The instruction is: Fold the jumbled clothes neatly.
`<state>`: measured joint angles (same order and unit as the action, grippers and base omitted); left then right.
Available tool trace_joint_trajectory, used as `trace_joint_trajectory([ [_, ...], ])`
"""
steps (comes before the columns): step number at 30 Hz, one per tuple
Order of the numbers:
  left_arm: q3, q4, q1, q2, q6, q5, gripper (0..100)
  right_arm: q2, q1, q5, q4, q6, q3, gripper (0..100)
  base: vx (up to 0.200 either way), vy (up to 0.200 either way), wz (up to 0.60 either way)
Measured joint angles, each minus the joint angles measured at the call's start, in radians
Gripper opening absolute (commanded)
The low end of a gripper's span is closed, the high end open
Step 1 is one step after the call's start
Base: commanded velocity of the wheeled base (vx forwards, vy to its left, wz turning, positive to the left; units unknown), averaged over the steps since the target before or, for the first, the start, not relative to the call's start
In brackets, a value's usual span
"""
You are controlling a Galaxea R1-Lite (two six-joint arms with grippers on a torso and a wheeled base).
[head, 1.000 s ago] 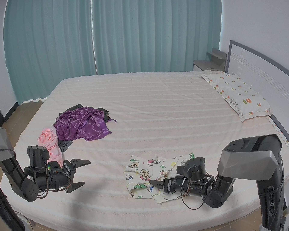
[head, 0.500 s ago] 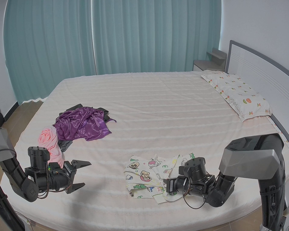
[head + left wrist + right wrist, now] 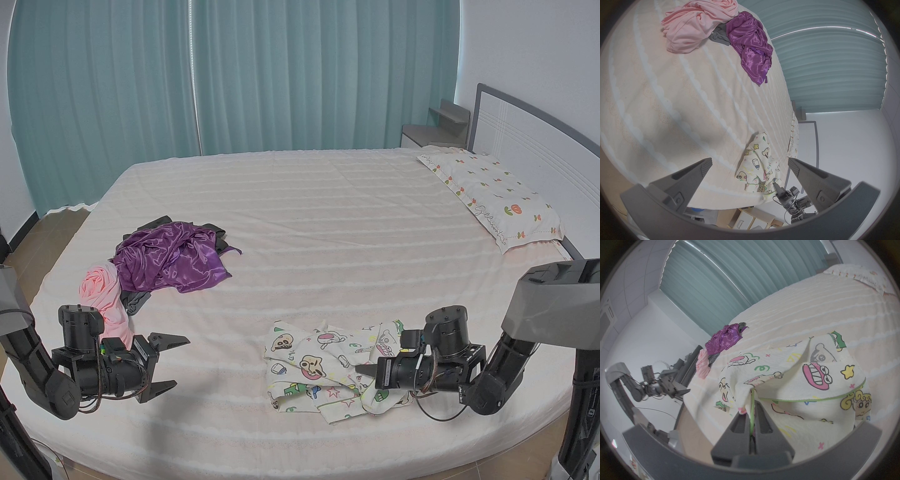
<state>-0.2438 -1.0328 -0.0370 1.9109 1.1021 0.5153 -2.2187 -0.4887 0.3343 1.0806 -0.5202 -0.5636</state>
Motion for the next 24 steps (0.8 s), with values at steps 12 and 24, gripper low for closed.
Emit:
trace_joint_trajectory([
  [12, 0.0, 0.0, 0.0, 0.001, 0.0, 0.0, 100, 0.004, 0.037, 0.021, 0.004, -0.007, -0.005, 0, 0.0, 0.0, 0.0],
  [24, 0.0, -0.001, 0.0, 0.005, -0.001, -0.001, 100, -0.016, 0.034, 0.017, 0.006, -0.001, 0.004, 100, 0.0, 0.0, 0.0],
])
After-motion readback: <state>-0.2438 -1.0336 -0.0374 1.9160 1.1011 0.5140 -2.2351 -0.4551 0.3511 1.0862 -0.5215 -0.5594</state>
